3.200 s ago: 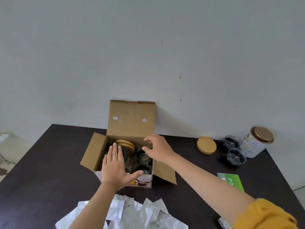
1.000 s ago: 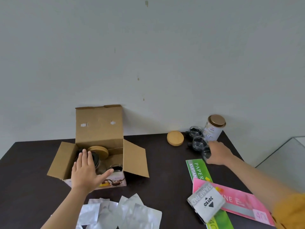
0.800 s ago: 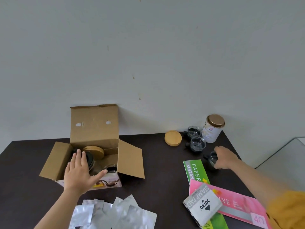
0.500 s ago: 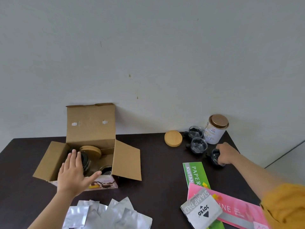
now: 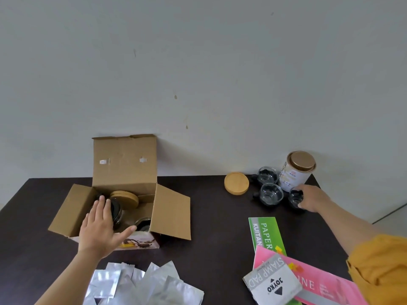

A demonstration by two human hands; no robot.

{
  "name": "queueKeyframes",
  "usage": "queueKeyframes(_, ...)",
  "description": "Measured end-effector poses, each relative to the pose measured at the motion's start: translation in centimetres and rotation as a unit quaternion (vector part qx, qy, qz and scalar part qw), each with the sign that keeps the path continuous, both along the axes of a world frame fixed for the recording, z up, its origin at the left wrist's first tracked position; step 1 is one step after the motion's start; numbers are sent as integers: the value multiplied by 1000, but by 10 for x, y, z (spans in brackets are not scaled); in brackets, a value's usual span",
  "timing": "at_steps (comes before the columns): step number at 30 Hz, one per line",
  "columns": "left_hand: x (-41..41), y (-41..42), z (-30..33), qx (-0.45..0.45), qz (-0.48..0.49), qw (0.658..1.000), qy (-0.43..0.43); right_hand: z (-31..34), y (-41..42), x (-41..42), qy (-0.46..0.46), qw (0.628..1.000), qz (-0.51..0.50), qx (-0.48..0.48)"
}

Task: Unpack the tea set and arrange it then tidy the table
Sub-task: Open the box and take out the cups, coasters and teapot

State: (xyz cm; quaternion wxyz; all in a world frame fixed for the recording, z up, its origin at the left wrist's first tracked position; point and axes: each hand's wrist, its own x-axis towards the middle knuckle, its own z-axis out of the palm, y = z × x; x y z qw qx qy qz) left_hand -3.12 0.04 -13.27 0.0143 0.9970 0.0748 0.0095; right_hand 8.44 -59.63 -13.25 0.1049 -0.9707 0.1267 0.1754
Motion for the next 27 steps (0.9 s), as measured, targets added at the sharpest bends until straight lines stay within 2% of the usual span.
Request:
queueKeyframes(15,1,0,0,-8,-2,1000,-11,-8,8,-8,-24,1000,-4,12)
queueKeyframes(19,1,-1,0,-11,-3,1000,-17,11,47,-20,-102,994,40,-8)
queueKeyframes(27,1,2,0,-26,-10,999,-21,46,175,-46,-174,968,152,98)
